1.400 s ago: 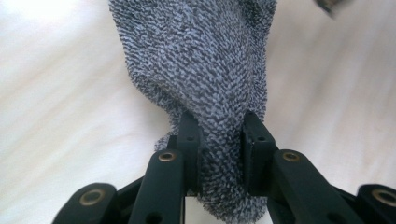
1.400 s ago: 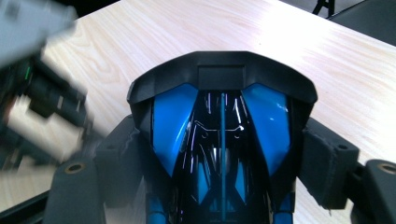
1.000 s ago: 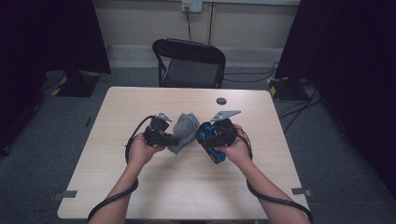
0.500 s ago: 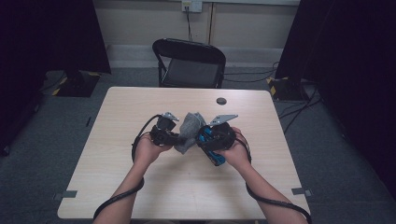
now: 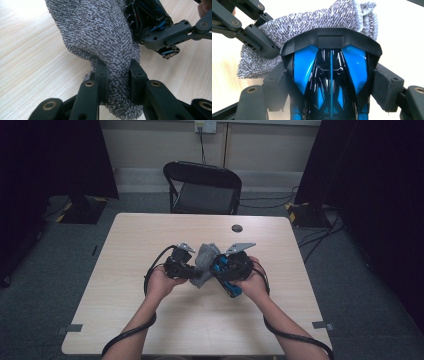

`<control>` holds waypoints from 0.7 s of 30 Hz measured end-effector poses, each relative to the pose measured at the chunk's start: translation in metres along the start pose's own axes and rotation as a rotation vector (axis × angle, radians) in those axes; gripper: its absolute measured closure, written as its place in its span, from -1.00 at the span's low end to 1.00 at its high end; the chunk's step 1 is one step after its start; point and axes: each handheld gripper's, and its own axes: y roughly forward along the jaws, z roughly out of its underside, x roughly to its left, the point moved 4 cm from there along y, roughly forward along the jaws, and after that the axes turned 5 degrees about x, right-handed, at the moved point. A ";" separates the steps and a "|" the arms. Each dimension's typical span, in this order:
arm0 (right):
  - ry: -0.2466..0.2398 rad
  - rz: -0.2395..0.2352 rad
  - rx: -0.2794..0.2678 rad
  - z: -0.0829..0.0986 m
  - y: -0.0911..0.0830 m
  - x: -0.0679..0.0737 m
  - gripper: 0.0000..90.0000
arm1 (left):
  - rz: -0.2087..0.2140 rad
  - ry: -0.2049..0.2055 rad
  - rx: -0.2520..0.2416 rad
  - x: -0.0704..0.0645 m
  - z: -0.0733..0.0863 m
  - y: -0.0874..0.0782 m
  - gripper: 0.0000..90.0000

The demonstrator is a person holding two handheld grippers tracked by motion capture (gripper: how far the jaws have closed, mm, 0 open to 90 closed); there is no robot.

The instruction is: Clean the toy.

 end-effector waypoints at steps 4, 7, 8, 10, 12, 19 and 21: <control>0.001 0.005 0.000 0.000 0.000 -0.001 -0.43 | 0.008 0.009 0.003 -0.003 -0.001 0.001 0.64; 0.001 0.008 0.001 0.000 0.000 -0.001 -0.43 | 0.010 0.014 0.004 -0.004 -0.001 0.002 0.64; 0.001 0.009 0.002 0.000 0.000 -0.001 -0.43 | 0.011 0.013 0.005 -0.005 -0.001 0.002 0.64; 0.002 0.009 -0.001 -0.001 -0.001 -0.001 -0.43 | 0.013 0.015 0.010 -0.006 -0.001 0.003 0.64; 0.005 0.005 -0.006 -0.001 -0.001 -0.002 -0.43 | 0.016 0.019 0.013 -0.006 -0.001 0.005 0.64; 0.003 0.012 -0.008 -0.004 -0.004 -0.003 -0.43 | 0.032 0.032 0.020 -0.010 0.000 0.010 0.64; 0.001 0.013 -0.010 -0.005 -0.005 -0.003 -0.43 | 0.032 0.035 0.023 -0.012 0.000 0.012 0.64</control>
